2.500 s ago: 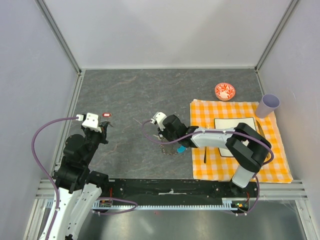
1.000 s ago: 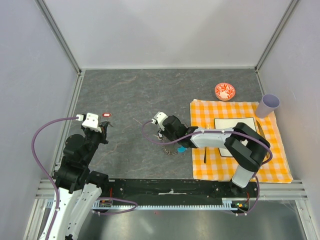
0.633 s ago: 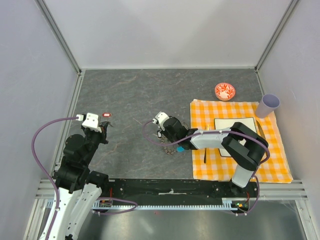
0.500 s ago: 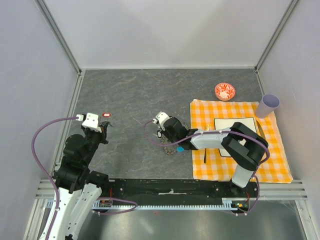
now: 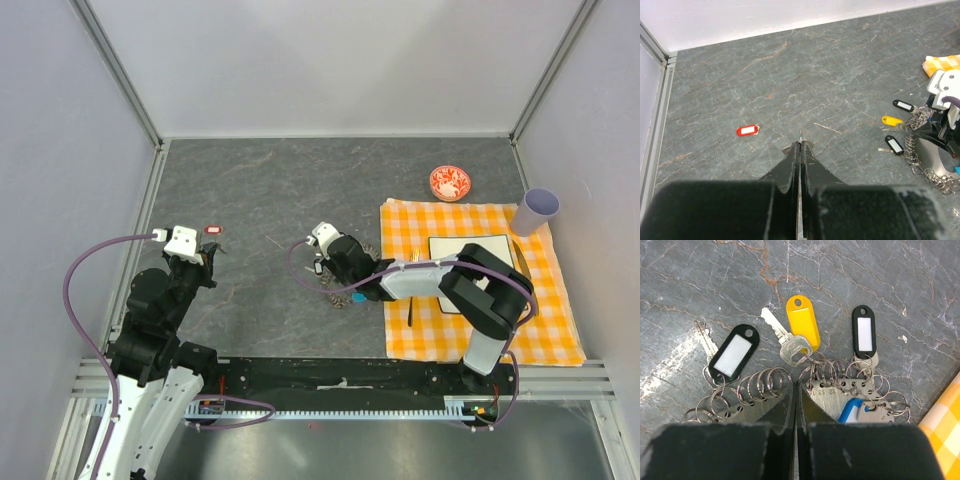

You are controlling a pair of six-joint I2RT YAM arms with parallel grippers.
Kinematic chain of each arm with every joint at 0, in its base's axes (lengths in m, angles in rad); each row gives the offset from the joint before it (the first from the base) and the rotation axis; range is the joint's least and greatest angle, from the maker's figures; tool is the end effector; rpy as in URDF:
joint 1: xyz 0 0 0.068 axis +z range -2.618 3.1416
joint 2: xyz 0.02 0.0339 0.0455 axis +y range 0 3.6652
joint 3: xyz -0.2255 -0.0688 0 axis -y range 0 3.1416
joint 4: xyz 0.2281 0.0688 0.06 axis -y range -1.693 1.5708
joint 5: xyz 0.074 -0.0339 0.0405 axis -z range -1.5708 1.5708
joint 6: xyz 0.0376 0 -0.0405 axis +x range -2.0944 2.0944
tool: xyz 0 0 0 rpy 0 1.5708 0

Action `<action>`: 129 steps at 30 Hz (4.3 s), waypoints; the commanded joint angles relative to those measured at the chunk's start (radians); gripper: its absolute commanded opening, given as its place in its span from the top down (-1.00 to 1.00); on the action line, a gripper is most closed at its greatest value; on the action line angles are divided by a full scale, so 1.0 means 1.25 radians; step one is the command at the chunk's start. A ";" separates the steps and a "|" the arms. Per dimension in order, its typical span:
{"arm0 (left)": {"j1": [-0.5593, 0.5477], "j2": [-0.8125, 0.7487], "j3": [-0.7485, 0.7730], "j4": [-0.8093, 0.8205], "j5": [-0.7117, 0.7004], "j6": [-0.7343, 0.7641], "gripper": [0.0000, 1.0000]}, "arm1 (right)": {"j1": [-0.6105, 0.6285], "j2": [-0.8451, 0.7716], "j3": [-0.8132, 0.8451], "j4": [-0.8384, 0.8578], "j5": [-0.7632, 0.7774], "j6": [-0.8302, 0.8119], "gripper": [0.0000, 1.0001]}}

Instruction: Put the keys on the keyring

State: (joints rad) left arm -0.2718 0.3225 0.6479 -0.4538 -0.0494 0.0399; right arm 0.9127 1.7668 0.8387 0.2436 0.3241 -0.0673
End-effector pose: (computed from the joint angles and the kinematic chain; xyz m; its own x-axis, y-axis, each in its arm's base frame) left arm 0.1100 -0.0287 0.3005 -0.1144 0.0733 -0.9907 0.2257 0.9731 0.0459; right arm 0.2135 0.2566 0.1187 -0.3456 -0.5512 -0.7594 -0.6237 0.7396 -0.2530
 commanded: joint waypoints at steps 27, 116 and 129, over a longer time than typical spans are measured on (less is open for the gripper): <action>0.000 -0.009 -0.008 0.050 0.092 -0.011 0.96 | -0.012 -0.136 -0.018 -0.071 -0.171 -0.158 0.32; 0.000 -0.009 -0.008 0.050 0.094 -0.013 0.96 | 0.059 0.082 0.173 -0.147 0.151 0.115 0.50; 0.000 -0.011 -0.008 0.050 0.094 -0.013 0.96 | 0.061 0.070 0.175 -0.192 0.179 0.096 0.52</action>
State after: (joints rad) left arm -0.2718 0.3195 0.6472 -0.4316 0.0551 0.0402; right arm 0.9848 1.8626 1.0313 0.0391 0.5091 0.0593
